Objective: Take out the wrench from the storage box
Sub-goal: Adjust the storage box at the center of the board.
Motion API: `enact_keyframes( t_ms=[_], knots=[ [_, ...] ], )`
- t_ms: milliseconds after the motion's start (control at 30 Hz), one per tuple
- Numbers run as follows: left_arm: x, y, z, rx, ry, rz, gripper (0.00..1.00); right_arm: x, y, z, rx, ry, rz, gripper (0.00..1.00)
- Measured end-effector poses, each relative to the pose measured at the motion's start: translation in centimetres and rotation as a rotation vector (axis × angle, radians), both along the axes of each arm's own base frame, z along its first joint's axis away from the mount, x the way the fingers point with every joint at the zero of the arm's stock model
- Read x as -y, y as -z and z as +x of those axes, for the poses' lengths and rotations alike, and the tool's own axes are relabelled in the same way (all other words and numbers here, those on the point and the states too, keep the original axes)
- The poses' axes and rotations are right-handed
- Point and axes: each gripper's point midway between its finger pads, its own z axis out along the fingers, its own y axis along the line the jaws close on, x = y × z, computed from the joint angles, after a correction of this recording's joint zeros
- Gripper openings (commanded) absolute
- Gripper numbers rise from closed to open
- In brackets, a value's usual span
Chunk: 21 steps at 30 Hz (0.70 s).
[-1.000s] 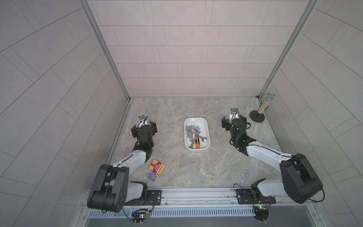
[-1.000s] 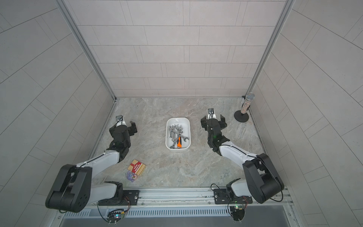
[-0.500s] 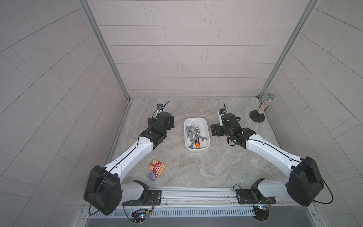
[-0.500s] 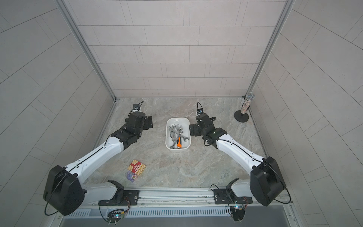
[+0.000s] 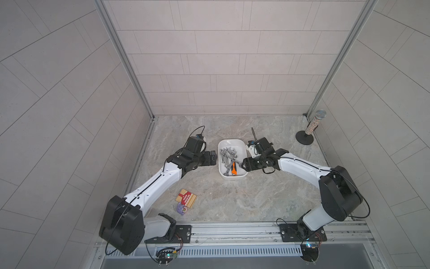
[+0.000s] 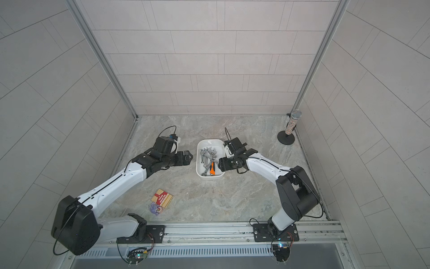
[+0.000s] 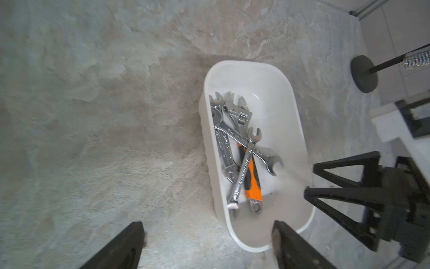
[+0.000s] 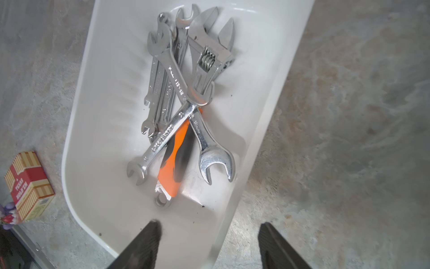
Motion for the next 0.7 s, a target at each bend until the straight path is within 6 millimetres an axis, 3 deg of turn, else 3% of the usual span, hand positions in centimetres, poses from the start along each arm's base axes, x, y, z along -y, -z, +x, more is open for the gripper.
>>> enact_keyframes(
  t_ms=[167, 300, 700],
  knots=[
    [2.1, 2.7, -0.4, -0.114, 0.055, -0.074, 0.69, -0.6, 0.1, 0.8, -0.004, -0.008, 0.005, 0.59],
    [3.2, 4.8, -0.7, -0.207, 0.077, -0.101, 0.62, -1.0, 0.1, 1.4, -0.003, -0.011, 0.010, 0.56],
    [4.6, 5.8, -0.1, -0.277, 0.100, -0.141, 0.50, -1.9, 1.3, 3.5, -0.023, -0.006, 0.002, 0.53]
  ],
)
